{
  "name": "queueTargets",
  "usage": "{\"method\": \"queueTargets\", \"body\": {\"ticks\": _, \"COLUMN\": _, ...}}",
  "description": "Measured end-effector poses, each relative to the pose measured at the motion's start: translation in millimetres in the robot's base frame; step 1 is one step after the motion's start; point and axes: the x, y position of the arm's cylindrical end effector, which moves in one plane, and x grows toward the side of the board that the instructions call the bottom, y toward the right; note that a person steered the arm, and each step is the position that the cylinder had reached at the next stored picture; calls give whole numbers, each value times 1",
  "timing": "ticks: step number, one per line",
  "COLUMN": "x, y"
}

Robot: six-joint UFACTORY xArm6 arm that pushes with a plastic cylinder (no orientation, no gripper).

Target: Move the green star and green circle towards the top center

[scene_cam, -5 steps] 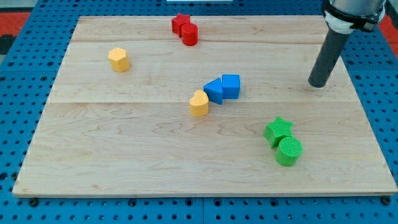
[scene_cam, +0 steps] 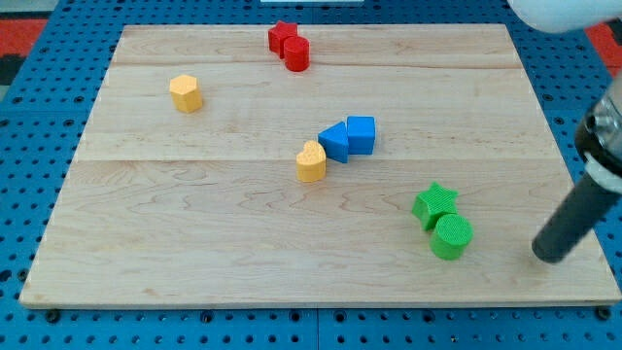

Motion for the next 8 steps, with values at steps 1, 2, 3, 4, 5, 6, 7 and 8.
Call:
{"method": "queueTargets", "body": {"ticks": 1, "x": 14, "y": -14}}
{"method": "queueTargets", "body": {"ticks": 2, "x": 16, "y": -26}}
{"method": "queueTargets", "body": {"ticks": 3, "x": 16, "y": -66}}
{"method": "queueTargets", "body": {"ticks": 4, "x": -9, "y": -88}}
{"method": "queueTargets", "body": {"ticks": 5, "x": -43, "y": -81}}
{"method": "queueTargets", "body": {"ticks": 6, "x": -74, "y": -84}}
{"method": "queueTargets", "body": {"ticks": 7, "x": -29, "y": -88}}
{"method": "queueTargets", "body": {"ticks": 8, "x": -24, "y": -122}}
